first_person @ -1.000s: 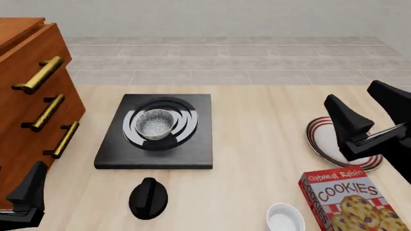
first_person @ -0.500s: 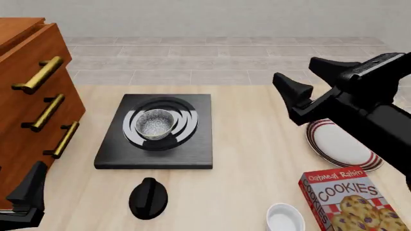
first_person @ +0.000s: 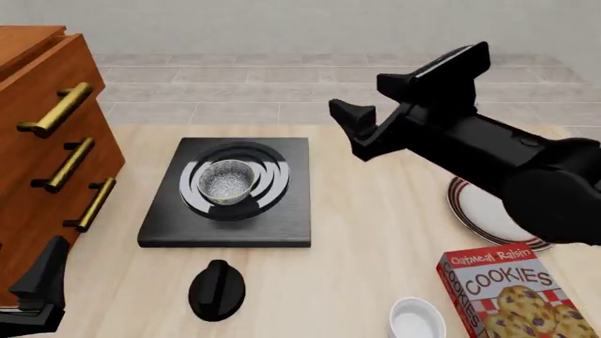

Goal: Pick the akita bowl on the stove and place it on the plate.

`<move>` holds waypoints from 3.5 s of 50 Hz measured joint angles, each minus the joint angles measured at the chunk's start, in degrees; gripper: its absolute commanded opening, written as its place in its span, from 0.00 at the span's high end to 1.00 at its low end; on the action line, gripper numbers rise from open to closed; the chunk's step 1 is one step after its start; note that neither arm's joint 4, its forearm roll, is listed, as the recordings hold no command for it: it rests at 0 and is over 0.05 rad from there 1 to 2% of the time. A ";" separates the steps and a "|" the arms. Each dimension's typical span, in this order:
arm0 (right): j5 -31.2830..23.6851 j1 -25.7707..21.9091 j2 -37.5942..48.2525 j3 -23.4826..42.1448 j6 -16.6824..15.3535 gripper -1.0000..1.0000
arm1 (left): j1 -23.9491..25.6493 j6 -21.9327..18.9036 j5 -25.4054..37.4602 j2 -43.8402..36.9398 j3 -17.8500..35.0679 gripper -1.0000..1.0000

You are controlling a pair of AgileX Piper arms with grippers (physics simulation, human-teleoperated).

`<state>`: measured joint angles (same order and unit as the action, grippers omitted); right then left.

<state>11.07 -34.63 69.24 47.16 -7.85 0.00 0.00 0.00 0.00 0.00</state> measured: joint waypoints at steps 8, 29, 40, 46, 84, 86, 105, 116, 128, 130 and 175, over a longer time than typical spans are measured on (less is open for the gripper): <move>-1.65 -1.84 5.08 4.10 0.07 0.00 | 0.00 0.00 0.00 0.00 0.00 0.00; -5.95 -5.16 16.12 12.70 1.54 0.00 | 0.00 0.00 0.00 0.00 0.00 0.00; -7.74 -6.02 20.69 17.11 2.46 0.00 | 0.00 0.00 0.00 0.00 0.00 0.00; -8.68 -6.49 22.83 19.44 2.93 0.00 | 0.00 0.00 0.00 0.00 0.00 0.00; -11.04 -5.80 35.06 29.62 5.48 0.00 | 0.00 0.00 0.00 0.00 0.00 0.00; -10.99 -5.73 35.58 29.91 5.50 0.00 | 0.00 0.00 0.00 0.00 0.00 0.00; -9.93 -5.60 39.40 31.14 6.57 0.00 | 0.00 0.00 0.00 0.00 0.00 0.00; -9.38 -5.26 41.30 31.75 6.78 0.00 | 0.00 0.00 0.00 0.00 0.00 0.00; -8.82 -5.37 43.03 32.07 7.10 0.00 | 0.00 0.00 0.00 0.00 0.00 0.00; -8.74 -5.44 43.31 32.13 7.18 0.00 | 0.00 0.00 0.00 0.00 0.00 0.00; -8.71 -6.53 50.61 36.46 8.46 0.00 | 0.00 0.00 0.00 0.00 0.00 0.00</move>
<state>2.36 -41.15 119.85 83.62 0.61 0.00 0.00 0.00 0.00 0.00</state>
